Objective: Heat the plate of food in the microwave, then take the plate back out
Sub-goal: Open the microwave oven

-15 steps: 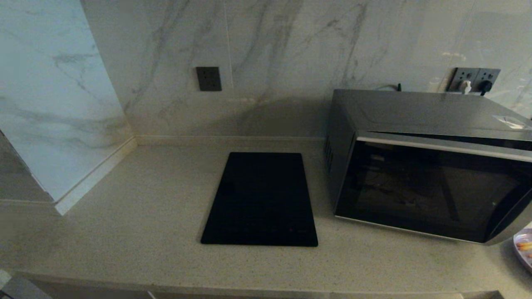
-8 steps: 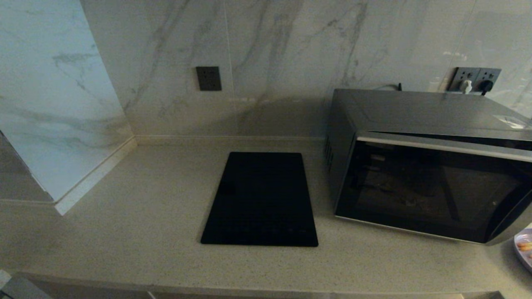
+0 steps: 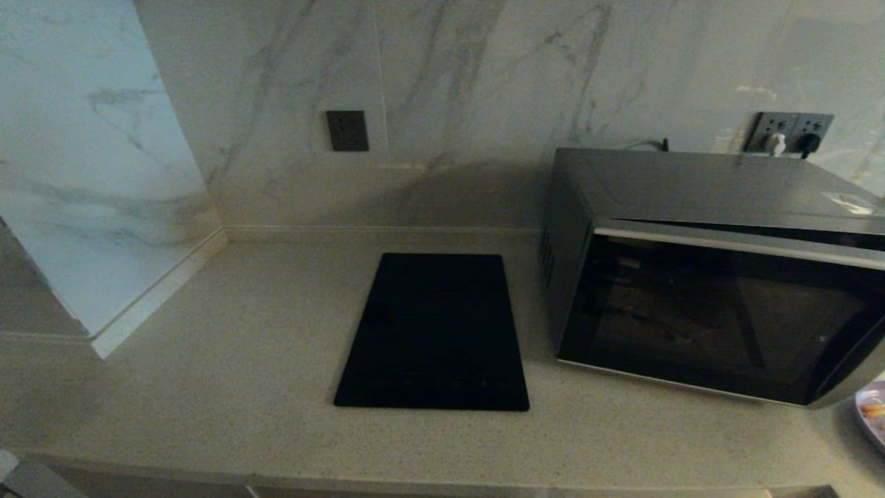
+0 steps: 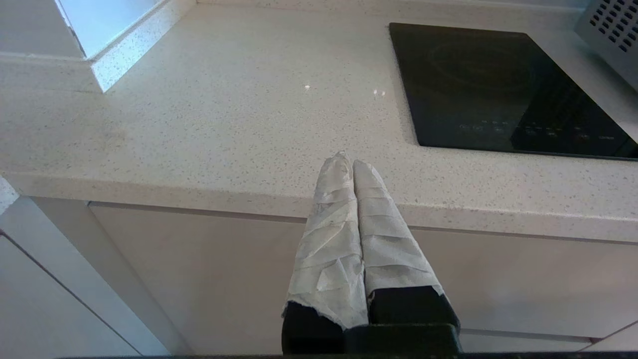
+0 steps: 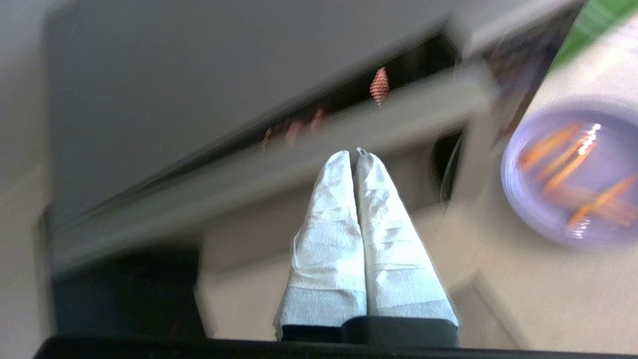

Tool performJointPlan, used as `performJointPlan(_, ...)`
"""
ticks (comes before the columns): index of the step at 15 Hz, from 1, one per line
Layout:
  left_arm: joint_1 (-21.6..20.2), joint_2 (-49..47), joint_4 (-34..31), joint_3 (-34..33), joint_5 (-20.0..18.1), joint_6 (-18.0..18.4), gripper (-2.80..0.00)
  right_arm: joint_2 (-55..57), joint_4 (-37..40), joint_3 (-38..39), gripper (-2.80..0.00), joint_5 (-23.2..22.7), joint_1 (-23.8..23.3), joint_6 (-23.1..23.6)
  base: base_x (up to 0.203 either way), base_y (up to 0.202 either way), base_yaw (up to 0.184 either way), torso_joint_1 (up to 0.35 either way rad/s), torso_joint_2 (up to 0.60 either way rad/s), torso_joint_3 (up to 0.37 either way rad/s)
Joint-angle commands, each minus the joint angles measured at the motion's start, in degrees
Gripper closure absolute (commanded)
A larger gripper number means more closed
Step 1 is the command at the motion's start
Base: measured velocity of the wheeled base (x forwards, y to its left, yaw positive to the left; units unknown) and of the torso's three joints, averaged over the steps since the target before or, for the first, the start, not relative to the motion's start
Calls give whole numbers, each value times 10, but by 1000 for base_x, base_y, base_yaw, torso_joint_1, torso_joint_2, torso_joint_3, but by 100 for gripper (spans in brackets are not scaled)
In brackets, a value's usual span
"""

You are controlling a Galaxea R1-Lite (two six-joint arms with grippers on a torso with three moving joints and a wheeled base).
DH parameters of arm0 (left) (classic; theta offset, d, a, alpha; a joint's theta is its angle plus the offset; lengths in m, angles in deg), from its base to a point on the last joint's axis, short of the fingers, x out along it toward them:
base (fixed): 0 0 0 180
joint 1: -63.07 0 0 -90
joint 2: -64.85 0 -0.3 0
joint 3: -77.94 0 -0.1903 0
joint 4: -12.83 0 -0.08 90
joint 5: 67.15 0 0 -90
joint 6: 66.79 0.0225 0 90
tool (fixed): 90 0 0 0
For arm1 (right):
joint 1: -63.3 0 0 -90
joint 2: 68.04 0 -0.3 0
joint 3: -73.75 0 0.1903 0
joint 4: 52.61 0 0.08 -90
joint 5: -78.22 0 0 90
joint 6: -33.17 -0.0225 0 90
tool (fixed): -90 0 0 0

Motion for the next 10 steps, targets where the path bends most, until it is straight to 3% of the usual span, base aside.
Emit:
performJointPlan(1,0,-1,0,0,0,0,0,32,-66,25,0,42,-5,6,0,0,0,0,0,0)
performJointPlan(10,0,-1,0,0,0,0,0,187,-138,-58,0,90,-25,4,0,0,0,0,0,0)
